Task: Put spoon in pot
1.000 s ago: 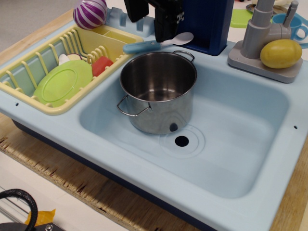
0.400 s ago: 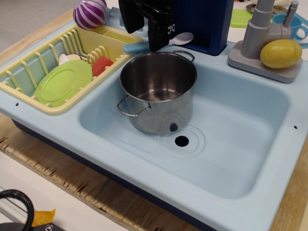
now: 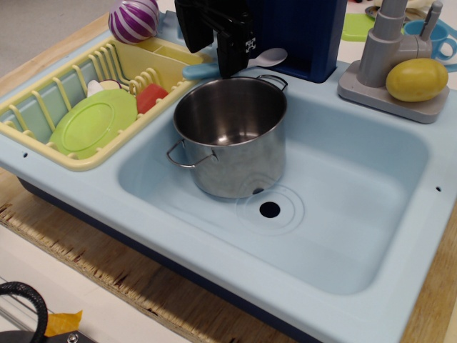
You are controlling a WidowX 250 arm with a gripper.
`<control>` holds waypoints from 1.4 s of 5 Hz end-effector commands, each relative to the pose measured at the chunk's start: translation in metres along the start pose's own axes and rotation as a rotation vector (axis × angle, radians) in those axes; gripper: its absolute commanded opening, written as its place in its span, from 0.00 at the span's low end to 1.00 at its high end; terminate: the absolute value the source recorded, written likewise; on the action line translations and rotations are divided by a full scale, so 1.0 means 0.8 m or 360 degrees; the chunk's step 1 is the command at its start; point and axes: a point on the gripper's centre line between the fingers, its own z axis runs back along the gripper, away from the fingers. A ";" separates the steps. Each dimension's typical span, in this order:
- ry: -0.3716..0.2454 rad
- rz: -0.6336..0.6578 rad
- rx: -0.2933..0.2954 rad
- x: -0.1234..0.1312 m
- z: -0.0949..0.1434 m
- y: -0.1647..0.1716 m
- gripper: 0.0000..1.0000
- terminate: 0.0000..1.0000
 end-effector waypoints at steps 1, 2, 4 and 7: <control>-0.0081 -0.0002 0.0031 0.009 0.007 0.010 1.00 0.00; -0.0069 -0.0003 0.0016 0.009 -0.001 0.007 1.00 0.00; -0.0023 -0.0041 -0.0020 0.010 -0.013 0.002 0.00 0.00; 0.0000 -0.0044 0.0079 0.009 0.031 -0.009 0.00 0.00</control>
